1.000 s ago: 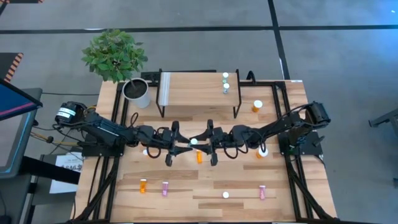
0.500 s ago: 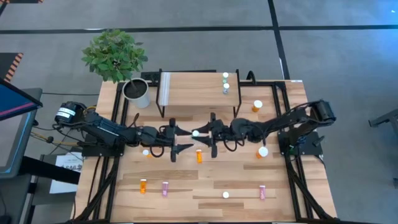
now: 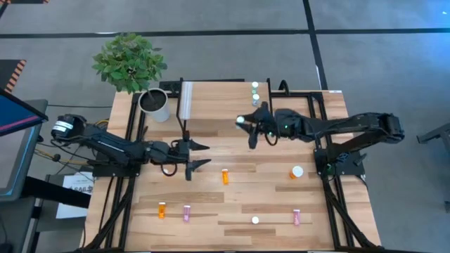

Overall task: Pick and place medicine bottles onto shelf by color
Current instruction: Put the blue pill bottle on the shelf aligned with the other blue pill bottles

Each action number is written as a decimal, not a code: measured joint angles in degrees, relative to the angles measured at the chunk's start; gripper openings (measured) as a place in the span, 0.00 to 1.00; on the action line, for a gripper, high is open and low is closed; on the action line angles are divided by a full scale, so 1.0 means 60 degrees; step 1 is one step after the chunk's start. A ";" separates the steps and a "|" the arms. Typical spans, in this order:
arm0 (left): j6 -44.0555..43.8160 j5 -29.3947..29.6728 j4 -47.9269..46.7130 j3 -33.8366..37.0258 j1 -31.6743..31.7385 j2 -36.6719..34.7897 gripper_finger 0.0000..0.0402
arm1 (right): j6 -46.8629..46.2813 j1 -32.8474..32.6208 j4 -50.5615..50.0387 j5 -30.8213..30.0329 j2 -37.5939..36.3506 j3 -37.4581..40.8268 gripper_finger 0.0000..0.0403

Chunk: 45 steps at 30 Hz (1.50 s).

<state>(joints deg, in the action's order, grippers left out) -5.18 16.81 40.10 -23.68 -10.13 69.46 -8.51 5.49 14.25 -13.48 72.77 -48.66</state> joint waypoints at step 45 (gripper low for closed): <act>-0.0607 0.0257 0.1415 0.3125 0.0004 -0.3769 0.53 | -0.0266 0.2052 0.1266 -0.1285 -0.0040 0.2124 0.37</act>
<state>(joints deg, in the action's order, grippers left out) -8.82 18.35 48.59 -4.93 -10.11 46.85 -10.11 17.80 21.85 -21.19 72.52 -35.92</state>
